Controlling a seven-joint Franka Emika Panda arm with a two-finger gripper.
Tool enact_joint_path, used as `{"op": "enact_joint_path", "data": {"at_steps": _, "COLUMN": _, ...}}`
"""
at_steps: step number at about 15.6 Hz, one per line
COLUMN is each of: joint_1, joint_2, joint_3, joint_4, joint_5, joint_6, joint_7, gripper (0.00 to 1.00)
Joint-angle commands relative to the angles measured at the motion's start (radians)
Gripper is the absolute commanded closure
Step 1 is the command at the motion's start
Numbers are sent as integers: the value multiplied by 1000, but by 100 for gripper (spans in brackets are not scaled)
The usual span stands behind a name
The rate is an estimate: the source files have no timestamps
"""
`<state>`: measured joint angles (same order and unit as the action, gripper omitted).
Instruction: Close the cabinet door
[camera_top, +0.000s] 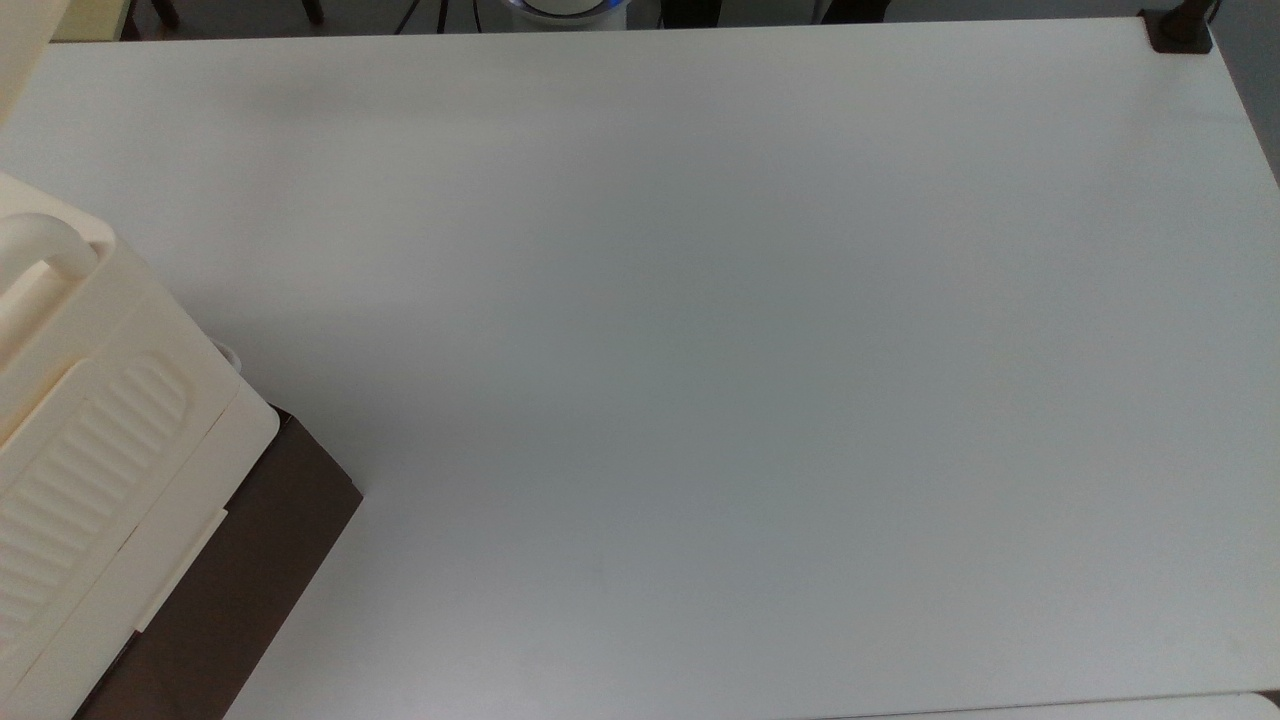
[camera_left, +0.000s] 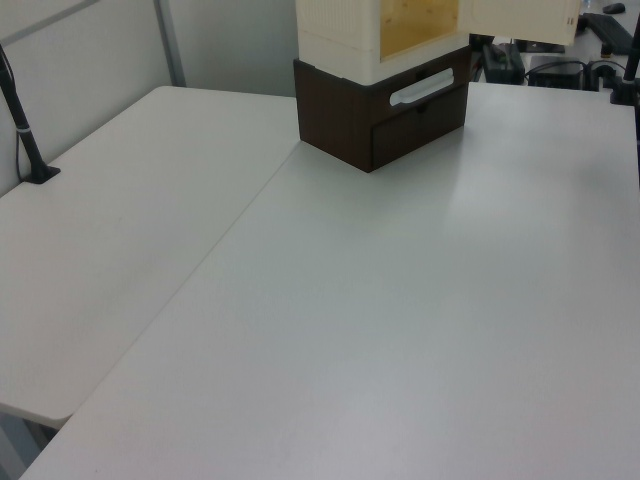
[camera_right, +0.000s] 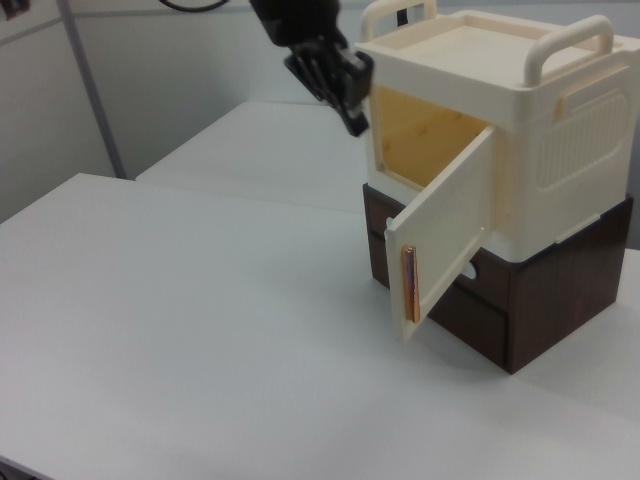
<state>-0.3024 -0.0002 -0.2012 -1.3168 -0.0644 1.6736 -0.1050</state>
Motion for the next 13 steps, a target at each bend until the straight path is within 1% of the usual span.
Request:
{"op": "enact_joint_path", "data": {"at_steps": 1, "joint_1": -29, "joint_2": -3, "joint_3": -90, "joint_4": -1, "joint_5": 34, "joint_6": 35, "joint_7": -74, "gripper": 100}}
{"op": "enact_joint_path", "data": {"at_steps": 4, "joint_1": -47, "joint_2": -1, "joint_3": -147, "joint_4": -2, "joint_5": 48, "joint_6": 48, "joint_7": -134, "gripper": 100}}
{"op": "enact_joint_path", "data": {"at_steps": 5, "joint_1": -53, "joint_2": 0, "joint_3": -164, "joint_4": -2, "joint_5": 52, "joint_6": 48, "joint_7": -168, "gripper": 100}}
{"op": "enact_joint_path", "data": {"at_steps": 7, "joint_1": -58, "joint_2": 5, "joint_3": -196, "joint_4": -10, "joint_5": 86, "joint_6": 48, "joint_7": -246, "gripper": 100}}
{"op": "enact_joint_path", "data": {"at_steps": 8, "joint_1": -58, "joint_2": 8, "joint_3": -214, "joint_4": -12, "joint_5": 87, "joint_6": 48, "joint_7": -271, "gripper": 100}}
{"op": "enact_joint_path", "data": {"at_steps": 10, "joint_1": -58, "joint_2": 19, "joint_3": -234, "joint_4": -21, "joint_5": 90, "joint_6": 49, "joint_7": -323, "gripper": 100}}
{"op": "enact_joint_path", "data": {"at_steps": 13, "joint_1": -66, "joint_2": 20, "joint_3": -241, "joint_4": -24, "joint_5": 89, "joint_6": 48, "joint_7": -354, "gripper": 100}}
